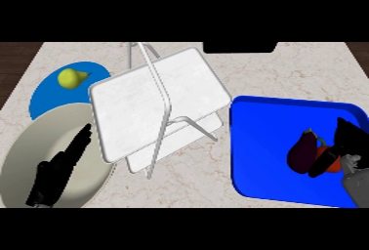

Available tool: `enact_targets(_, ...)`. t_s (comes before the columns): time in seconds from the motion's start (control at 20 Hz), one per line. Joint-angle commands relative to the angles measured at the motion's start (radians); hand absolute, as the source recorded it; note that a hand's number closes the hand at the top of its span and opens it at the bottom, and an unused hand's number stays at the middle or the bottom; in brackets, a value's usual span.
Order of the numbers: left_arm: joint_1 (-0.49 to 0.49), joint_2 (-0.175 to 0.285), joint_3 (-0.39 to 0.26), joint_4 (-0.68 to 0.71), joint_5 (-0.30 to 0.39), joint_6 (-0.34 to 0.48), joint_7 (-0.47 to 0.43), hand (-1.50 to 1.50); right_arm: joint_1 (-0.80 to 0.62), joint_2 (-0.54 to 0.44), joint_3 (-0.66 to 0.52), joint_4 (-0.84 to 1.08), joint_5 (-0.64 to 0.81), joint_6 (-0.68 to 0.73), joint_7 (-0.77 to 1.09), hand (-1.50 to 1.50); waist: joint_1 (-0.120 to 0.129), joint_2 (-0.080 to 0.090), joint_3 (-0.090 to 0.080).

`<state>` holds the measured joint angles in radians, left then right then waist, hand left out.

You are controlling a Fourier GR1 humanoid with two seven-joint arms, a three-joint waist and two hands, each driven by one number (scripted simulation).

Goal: Pick the bell pepper from the tray and place it in the tiered shelf

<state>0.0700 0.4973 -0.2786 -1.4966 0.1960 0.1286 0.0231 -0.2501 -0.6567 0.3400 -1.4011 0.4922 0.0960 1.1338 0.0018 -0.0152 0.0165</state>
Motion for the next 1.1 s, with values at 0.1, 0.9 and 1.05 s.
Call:
enact_targets(0.1,-0.057,-0.092,-0.022,0.053,-0.009,0.013,0.013,0.00,0.011,0.045,-0.008,0.027,0.041,0.022,0.118,-1.50,-0.011,0.016,-0.017)
enact_targets(0.9,-0.061,-0.145,-0.022,0.060,-0.072,-0.008,0.025,0.00,-0.026,0.107,-0.072,0.221,0.145,-0.005,-0.158,1.50,-0.002,0.017,-0.016)
enact_targets(1.05,-0.082,-0.131,0.002,0.035,-0.075,-0.014,0.071,0.00,-0.020,0.128,-0.068,0.234,0.212,-0.056,-0.156,1.50,-0.003,0.017,-0.016)
